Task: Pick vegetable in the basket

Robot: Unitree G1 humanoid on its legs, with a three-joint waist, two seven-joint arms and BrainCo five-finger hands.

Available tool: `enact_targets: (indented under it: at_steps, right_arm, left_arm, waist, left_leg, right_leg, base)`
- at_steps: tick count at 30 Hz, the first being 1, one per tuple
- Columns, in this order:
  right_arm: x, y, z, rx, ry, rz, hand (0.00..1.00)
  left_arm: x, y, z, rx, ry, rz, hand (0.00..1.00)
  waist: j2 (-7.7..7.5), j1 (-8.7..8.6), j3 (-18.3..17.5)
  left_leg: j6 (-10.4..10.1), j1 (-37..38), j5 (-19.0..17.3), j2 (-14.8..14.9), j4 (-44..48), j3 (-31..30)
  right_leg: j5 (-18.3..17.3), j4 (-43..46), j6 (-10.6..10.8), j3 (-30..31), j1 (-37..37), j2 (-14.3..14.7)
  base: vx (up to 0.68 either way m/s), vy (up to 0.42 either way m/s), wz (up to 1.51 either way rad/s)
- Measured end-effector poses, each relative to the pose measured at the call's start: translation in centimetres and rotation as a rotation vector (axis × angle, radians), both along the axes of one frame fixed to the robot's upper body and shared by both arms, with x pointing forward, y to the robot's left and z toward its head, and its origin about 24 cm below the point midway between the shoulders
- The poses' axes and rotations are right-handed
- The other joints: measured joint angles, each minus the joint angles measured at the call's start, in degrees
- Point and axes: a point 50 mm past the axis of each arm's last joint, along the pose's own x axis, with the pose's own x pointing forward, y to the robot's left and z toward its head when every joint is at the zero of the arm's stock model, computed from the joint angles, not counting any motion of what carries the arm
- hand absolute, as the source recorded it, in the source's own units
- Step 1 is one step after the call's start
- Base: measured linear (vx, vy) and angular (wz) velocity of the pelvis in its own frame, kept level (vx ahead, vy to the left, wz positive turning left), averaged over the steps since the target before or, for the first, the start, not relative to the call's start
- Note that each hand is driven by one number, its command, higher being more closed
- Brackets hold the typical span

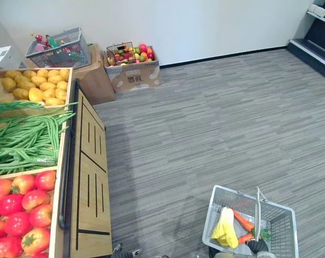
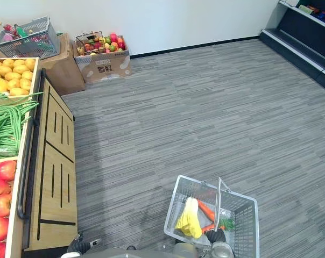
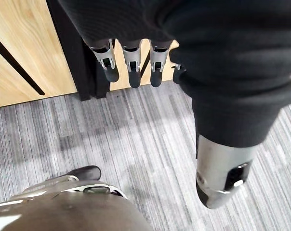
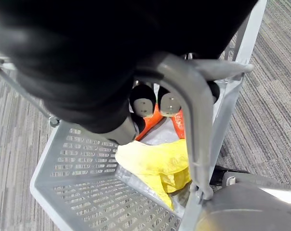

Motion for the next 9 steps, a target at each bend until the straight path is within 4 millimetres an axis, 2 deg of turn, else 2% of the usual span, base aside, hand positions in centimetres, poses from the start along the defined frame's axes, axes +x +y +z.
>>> enact_targets:
  at_steps: [4,9]
  right_arm:
    - [-0.9,-0.1,-0.3,0.016,0.035,-0.045,1.00]
    - [-1.5,-0.2,-0.5,0.034,0.049,-0.099,1.00]
  left_arm:
    - [-0.5,0.0,-0.1,-0.003,0.017,0.012,0.00]
    - [-0.9,-0.2,-0.3,-0.009,0.036,0.015,0.00]
  waist:
    - [-0.03,0.12,-0.9]
    - [0.52,0.13,-1.6]
  left_leg:
    - [0.1,0.1,-0.1,0.4,0.0,-0.9]
    - [0.0,0.2,0.0,1.4,0.0,-1.1]
  right_leg:
    - [1.6,-3.4,-0.2,-1.2,2.1,0.4]
    - [1.7,-3.7,-0.3,-1.6,2.2,1.3]
  base:
    - [-0.04,-0.048,0.09]
    - [-0.04,-0.059,0.00]
